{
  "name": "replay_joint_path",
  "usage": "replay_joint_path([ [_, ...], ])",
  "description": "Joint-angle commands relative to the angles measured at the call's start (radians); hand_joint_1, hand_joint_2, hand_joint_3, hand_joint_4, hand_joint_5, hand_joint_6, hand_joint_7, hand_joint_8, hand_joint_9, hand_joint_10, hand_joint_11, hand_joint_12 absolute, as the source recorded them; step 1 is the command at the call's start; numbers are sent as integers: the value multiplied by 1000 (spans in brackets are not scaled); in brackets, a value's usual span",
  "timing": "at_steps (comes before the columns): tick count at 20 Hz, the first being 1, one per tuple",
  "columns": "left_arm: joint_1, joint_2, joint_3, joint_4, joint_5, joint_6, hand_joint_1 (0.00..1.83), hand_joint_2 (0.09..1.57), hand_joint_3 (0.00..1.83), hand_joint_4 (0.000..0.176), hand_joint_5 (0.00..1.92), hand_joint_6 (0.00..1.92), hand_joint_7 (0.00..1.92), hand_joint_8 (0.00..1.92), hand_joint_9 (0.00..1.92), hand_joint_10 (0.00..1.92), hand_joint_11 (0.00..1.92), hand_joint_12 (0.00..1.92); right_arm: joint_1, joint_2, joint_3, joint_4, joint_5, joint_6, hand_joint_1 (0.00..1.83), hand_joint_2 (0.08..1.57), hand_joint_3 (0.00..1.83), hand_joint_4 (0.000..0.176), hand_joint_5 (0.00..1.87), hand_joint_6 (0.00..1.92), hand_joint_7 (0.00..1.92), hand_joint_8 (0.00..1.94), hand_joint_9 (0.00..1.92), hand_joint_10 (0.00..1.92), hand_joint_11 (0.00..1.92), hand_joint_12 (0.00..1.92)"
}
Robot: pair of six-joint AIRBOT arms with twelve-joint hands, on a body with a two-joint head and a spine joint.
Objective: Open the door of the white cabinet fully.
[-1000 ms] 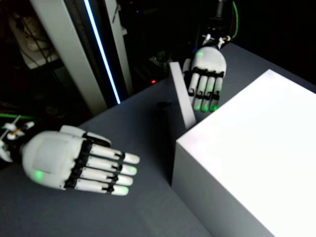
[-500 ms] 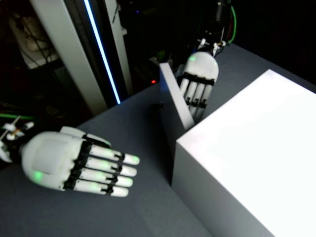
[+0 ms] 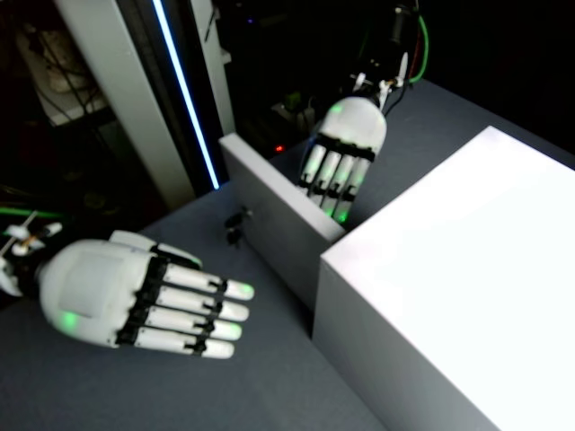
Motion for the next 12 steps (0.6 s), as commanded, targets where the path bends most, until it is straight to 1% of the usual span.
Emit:
replay_joint_path([
  [1, -14, -8, 3, -3, -113, -5, 689, 1408, 0, 0, 376, 5, 351, 2, 294, 0, 226, 54, 5, 1, 5, 36, 126, 8, 575, 1423, 0, 0, 335, 1, 337, 0, 307, 0, 322, 0],
  [2, -16, -14, 6, -1, -112, -6, 689, 1408, 0, 0, 376, 5, 351, 2, 294, 0, 226, 54, 5, 1, 6, 38, 128, 8, 575, 1423, 0, 0, 335, 1, 337, 0, 307, 0, 322, 0],
  [5, -34, -40, 20, 6, -110, -7, 792, 1364, 0, 0, 356, 1, 336, 1, 271, 0, 220, 39, 5, 1, 9, 43, 132, 8, 583, 1425, 0, 0, 325, 0, 320, 0, 283, 1, 296, 0],
  [7, -48, -53, 28, 17, -103, -7, 663, 1433, 15, 0, 346, 4, 346, 5, 277, 6, 227, 34, 5, 1, 9, 44, 133, 8, 580, 1420, 0, 0, 329, 2, 335, 6, 304, 9, 315, 8],
  [8, -57, -63, 34, 23, -101, -7, 754, 1393, 0, 0, 334, 5, 341, 4, 272, 4, 235, 33, 5, 0, 9, 44, 133, 8, 604, 1418, 0, 0, 332, 2, 337, 4, 303, 6, 309, 5],
  [9, -61, -68, 37, 25, -100, -7, 800, 1365, 0, 0, 344, 7, 364, 9, 292, 9, 260, 39, 5, 0, 9, 44, 133, 8, 609, 1422, 0, 0, 326, 0, 341, 5, 300, 4, 309, 5],
  [10, -69, -76, 43, 27, -98, -7, 806, 1361, 0, 0, 347, 7, 376, 11, 303, 10, 266, 39, 5, -1, 9, 44, 133, 8, 583, 1419, 0, 0, 338, 3, 358, 7, 319, 7, 331, 14],
  [12, -81, -94, 54, 29, -97, -7, 808, 1368, 0, 0, 336, 2, 377, 8, 309, 10, 276, 39, 5, -1, 11, 45, 133, 8, 608, 1410, 0, 0, 376, 8, 400, 9, 365, 11, 378, 33],
])
